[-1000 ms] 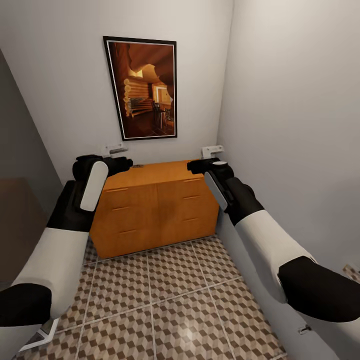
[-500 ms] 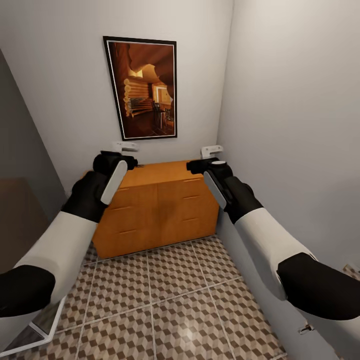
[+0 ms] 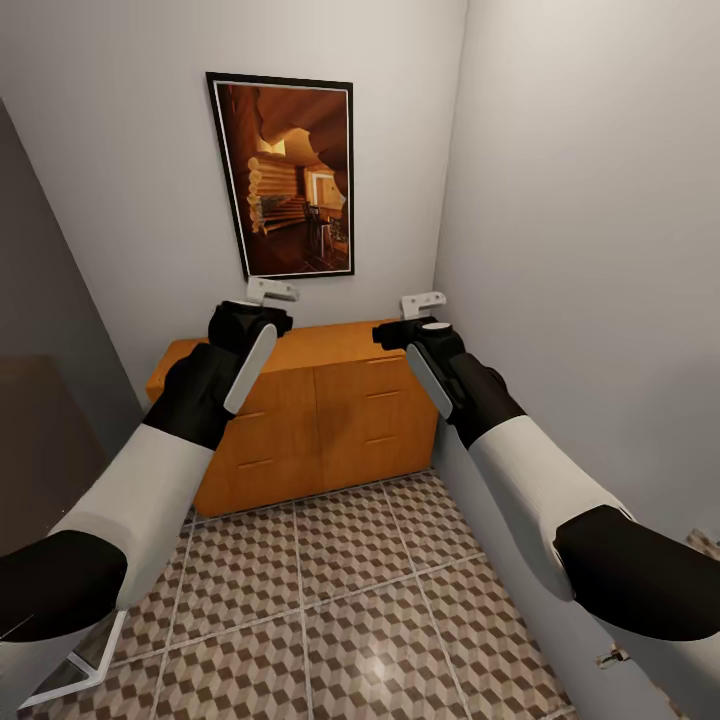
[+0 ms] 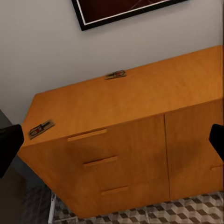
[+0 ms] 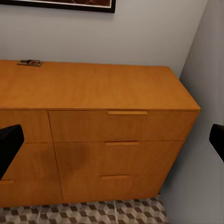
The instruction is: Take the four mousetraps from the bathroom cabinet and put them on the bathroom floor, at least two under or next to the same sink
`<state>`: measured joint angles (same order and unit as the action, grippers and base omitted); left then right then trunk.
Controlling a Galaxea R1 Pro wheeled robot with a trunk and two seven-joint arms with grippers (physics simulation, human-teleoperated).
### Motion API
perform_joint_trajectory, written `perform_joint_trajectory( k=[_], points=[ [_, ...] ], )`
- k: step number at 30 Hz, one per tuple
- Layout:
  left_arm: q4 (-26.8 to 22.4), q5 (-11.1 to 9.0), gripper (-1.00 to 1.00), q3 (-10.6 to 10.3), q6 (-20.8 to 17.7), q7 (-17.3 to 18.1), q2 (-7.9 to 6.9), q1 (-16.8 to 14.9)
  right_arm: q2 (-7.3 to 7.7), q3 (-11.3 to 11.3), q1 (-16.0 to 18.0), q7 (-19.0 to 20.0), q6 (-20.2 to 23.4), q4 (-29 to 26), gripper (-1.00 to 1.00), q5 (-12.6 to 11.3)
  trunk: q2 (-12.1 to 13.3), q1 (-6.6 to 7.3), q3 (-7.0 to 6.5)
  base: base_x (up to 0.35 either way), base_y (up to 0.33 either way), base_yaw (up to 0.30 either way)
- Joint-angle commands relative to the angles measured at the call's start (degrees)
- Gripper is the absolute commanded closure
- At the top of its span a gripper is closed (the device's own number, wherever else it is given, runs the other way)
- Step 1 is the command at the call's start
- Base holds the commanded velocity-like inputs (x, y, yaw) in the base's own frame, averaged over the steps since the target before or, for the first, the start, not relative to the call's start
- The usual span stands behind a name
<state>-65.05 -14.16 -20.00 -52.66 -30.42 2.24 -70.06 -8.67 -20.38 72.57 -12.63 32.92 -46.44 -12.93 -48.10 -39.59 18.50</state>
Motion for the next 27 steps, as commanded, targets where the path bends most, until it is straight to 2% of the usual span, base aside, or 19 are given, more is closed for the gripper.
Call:
perform_joint_trajectory(
  k=[1, 6, 19, 27],
  points=[
    [-0.2, -0.5, -1.0, -0.1, -0.2, -0.6, 0.2, 0.0, 0.04, -0.2, 0.1, -0.5, 0.2, -0.1, -1.0, -0.6, -0.1, -0.01, 0.08, 0.044, 0.0, 0.0],
    [-0.4, -0.5, -1.0, 0.0, -0.2, -0.7, 0.2, 0.2, -0.01, -0.2, 0.0, -0.3, 0.2, -0.1, -1.0, -0.6, -0.1, -0.01, 0.08, 0.181, 0.0, 0.0],
    [0.0, -0.9, -1.0, 0.3, -0.3, -0.6, 0.54, 0.4, 0.11, -0.3, -0.1, 0.0, 0.4, -0.8, -1.0, -0.5, -0.1, -0.01, 0.08, 0.32, 0.059, 0.0],
    [0.0, -1.0, -1.0, 2.4, -0.4, -0.4, 0.06, 0.4, 0.21, -0.3, -0.1, 0.1, 0.4, -0.8, -1.0, -0.5, -0.1, -0.01, 0.08, 0.334, 0.123, 0.0]
  ],
)
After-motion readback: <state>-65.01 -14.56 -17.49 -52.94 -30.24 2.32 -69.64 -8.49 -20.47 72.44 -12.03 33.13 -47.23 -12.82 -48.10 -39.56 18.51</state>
